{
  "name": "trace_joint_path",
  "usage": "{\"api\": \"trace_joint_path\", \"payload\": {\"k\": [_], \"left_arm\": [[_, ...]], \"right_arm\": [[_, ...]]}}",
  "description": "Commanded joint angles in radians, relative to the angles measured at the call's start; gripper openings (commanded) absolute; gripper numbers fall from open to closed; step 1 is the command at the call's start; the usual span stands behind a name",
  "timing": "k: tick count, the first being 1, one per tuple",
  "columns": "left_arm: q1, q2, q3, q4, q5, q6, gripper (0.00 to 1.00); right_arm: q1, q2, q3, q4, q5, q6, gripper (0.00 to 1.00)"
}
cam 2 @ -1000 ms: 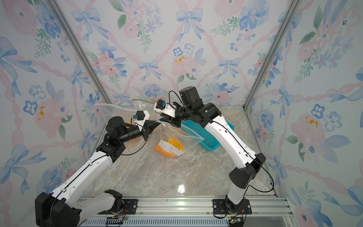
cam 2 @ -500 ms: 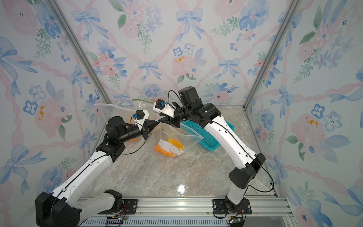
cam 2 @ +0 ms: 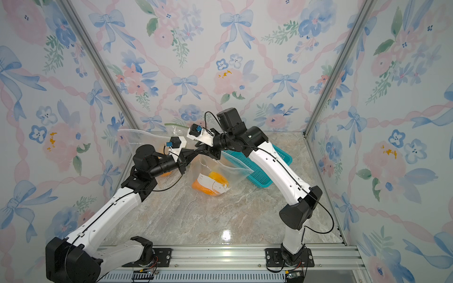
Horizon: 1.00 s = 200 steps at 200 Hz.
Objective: Place the mango in a zip-top bag and seal the zipper
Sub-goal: Zip the zipper on the zipper food storage bag.
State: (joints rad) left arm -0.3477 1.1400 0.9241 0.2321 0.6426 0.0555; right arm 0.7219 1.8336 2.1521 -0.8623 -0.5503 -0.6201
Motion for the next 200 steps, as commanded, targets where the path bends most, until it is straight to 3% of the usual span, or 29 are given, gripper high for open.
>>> {"api": "trace_joint_path", "payload": {"k": [1, 122, 200], "left_arm": [[0.008, 0.000, 0.005, 0.026, -0.004, -0.009, 0.00], [0.037, -0.004, -0.007, 0.025, -0.010, -0.023, 0.00], [0.087, -0.017, -0.029, 0.026, -0.052, -0.057, 0.00]], "right_arm": [[0.009, 0.008, 0.031, -0.038, -0.014, 0.003, 0.25], [0.010, -0.011, 0.013, -0.049, -0.020, -0.019, 0.08], [-0.021, -0.108, -0.110, 0.015, 0.012, -0.036, 0.09]]}}
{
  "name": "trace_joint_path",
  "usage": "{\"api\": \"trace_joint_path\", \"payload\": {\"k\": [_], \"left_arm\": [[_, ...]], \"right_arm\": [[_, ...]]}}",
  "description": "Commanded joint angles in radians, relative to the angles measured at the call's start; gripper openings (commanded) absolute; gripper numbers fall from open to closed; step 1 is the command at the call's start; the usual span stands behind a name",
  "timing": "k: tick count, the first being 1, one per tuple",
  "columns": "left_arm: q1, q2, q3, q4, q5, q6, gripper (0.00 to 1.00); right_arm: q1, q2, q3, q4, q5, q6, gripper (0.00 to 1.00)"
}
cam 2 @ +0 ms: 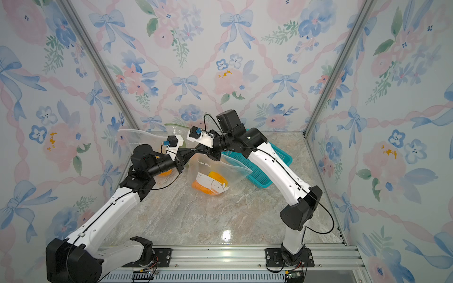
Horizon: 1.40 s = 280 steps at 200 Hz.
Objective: Place the mango in a zip-top bag and seal the zipper
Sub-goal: Zip the zipper on the zipper food storage bag.
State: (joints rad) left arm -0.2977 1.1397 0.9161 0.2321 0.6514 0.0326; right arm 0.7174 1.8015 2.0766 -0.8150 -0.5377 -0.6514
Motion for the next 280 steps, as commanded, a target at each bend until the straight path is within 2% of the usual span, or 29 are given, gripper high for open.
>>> {"api": "trace_joint_path", "payload": {"k": [1, 180, 280], "left_arm": [[0.038, -0.018, -0.022, 0.026, -0.063, -0.033, 0.00], [0.126, -0.063, -0.061, 0.026, -0.273, -0.132, 0.00], [0.174, -0.063, -0.072, 0.026, -0.297, -0.167, 0.00]], "right_arm": [[-0.017, -0.077, -0.036, -0.032, -0.001, -0.004, 0.09], [-0.179, -0.273, -0.333, 0.005, 0.014, 0.006, 0.09], [-0.267, -0.343, -0.450, 0.051, 0.006, 0.035, 0.10]]}}
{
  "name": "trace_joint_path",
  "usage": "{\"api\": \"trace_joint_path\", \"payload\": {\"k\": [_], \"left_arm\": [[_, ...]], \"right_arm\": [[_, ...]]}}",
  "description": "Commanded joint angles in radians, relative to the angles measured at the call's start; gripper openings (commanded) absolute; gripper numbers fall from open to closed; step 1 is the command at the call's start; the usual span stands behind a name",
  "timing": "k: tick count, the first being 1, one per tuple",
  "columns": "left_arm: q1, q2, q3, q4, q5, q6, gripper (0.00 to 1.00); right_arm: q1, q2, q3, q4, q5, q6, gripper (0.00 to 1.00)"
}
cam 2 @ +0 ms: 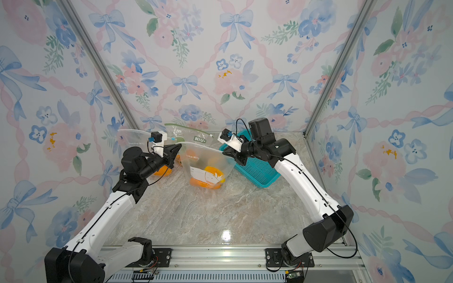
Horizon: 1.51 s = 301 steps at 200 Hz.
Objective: Place the mango in a zip-top bag and seal the zipper
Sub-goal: Zip the zipper on the zipper food storage bag, then place the zipper food storage bag at the center of the board.
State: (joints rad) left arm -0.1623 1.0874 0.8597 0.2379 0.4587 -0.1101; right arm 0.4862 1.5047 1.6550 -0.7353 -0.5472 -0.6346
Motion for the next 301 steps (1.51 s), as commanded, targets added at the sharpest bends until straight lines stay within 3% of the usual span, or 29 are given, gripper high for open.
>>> {"api": "trace_joint_path", "payload": {"k": [1, 146, 238, 250, 275, 301], "left_arm": [[0.038, -0.011, -0.016, 0.020, -0.104, -0.024, 0.00], [0.067, -0.011, -0.027, 0.026, -0.101, -0.036, 0.00], [0.073, -0.005, -0.028, 0.031, -0.067, -0.041, 0.00], [0.073, -0.003, -0.028, 0.034, -0.036, -0.040, 0.00], [0.073, 0.007, -0.027, 0.043, 0.023, -0.042, 0.00], [0.073, 0.010, -0.027, 0.046, 0.024, -0.045, 0.00]], "right_arm": [[-0.037, -0.046, -0.028, -0.029, 0.016, 0.017, 0.10], [-0.088, -0.073, -0.085, 0.000, 0.016, 0.033, 0.11], [-0.092, -0.092, -0.115, 0.028, -0.002, 0.050, 0.18], [-0.091, -0.086, -0.109, 0.034, -0.019, 0.063, 0.25], [-0.074, -0.073, -0.099, 0.060, -0.020, 0.095, 0.64], [-0.068, -0.066, -0.074, 0.062, -0.018, 0.110, 0.76]]}}
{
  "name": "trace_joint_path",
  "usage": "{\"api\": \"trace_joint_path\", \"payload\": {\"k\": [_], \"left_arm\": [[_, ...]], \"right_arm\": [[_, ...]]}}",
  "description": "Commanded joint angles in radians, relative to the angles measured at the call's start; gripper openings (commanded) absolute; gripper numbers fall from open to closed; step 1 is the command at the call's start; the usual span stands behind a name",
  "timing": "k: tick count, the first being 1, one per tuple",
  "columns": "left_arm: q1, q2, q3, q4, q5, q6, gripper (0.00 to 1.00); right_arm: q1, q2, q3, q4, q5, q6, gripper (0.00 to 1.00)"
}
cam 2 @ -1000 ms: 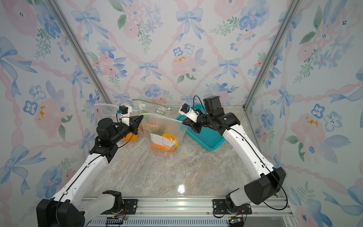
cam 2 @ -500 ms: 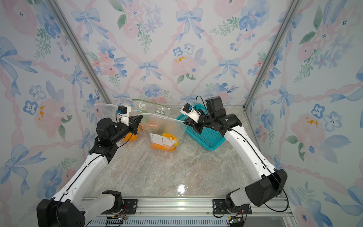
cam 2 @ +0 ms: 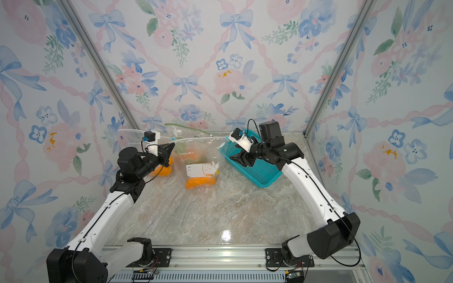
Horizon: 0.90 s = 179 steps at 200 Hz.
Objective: Place the mango in a zip-top bag and seal the zipper
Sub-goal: Place the zipper food storage bag at the center of the board.
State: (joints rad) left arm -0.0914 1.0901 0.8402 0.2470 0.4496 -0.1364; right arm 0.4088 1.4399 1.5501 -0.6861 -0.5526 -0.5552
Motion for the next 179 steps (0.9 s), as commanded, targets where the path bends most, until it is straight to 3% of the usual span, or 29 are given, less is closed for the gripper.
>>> {"api": "trace_joint_path", "payload": {"k": [1, 49, 66, 95, 130, 150, 179], "left_arm": [[0.003, 0.008, -0.007, 0.037, 0.034, -0.019, 0.00], [0.001, 0.000, -0.020, 0.045, 0.063, -0.013, 0.00], [-0.002, 0.001, -0.009, 0.050, 0.078, -0.058, 0.00], [-0.063, -0.004, 0.016, 0.080, 0.070, -0.159, 0.00], [-0.206, -0.001, 0.074, 0.088, 0.007, -0.234, 0.00], [-0.251, 0.008, 0.123, 0.089, 0.011, -0.278, 0.00], [-0.283, 0.027, 0.183, 0.091, 0.060, -0.353, 0.00]], "right_arm": [[0.009, 0.000, 0.032, 0.014, -0.012, 0.032, 0.76], [0.008, -0.039, 0.021, 0.071, 0.020, 0.085, 0.91], [0.008, -0.064, 0.002, 0.107, 0.041, 0.111, 1.00], [-0.013, -0.120, -0.050, 0.213, 0.049, 0.210, 0.99], [-0.120, -0.211, -0.140, 0.425, 0.064, 0.472, 0.99], [-0.202, -0.269, -0.218, 0.540, 0.057, 0.599, 0.99], [-0.262, -0.340, -0.299, 0.614, 0.072, 0.679, 0.99]]}}
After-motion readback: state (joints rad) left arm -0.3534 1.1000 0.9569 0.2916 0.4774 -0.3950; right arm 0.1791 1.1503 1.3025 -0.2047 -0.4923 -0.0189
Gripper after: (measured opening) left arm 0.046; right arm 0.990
